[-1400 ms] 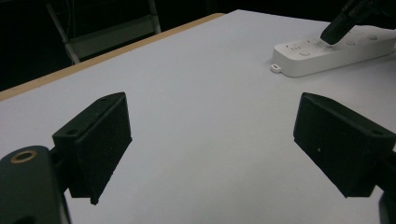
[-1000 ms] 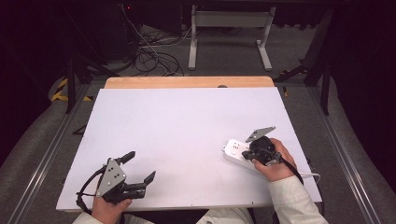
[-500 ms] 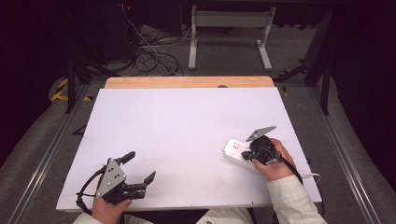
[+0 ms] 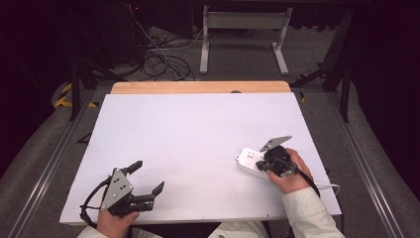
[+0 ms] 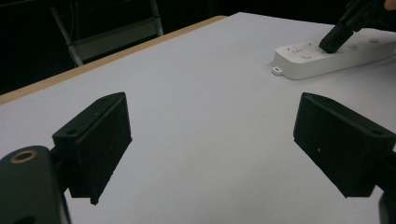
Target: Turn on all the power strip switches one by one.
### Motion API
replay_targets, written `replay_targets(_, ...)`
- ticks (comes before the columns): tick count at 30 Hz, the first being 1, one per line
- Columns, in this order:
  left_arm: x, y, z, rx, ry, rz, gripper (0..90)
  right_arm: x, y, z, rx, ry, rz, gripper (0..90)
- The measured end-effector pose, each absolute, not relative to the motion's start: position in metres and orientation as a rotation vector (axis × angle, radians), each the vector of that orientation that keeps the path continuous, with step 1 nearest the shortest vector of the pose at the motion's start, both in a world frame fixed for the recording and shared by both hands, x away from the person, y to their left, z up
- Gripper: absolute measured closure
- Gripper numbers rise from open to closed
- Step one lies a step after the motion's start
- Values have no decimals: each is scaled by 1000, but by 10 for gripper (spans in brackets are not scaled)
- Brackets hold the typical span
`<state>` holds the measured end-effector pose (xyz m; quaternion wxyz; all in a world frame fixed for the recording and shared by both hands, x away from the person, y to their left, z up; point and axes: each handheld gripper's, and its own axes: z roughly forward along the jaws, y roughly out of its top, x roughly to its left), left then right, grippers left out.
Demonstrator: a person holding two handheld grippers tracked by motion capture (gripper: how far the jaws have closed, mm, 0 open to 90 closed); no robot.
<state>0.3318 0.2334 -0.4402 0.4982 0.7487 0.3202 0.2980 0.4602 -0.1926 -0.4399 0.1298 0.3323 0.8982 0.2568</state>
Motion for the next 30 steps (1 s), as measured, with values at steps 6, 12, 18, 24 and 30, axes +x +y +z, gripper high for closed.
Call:
replay_targets(6, 333, 234, -440, 1809, 780, 719, 116, 449, -204, -403, 949, 2494, 969, 900)
replay_targets(12, 332, 233, -440, 1805, 780, 717, 116, 445, -199, -403, 922, 2512, 952, 900)
replay_targets(18, 332, 233, -440, 1808, 778, 718, 116, 445, -202, -401, 936, 2498, 980, 900)
replay_targets(24, 332, 233, -440, 1805, 778, 718, 116, 445, -200, -402, 926, 2510, 964, 900)
replay_targets(30, 332, 233, -440, 1812, 773, 725, 116, 441, -203, -399, 917, 2508, 944, 900)
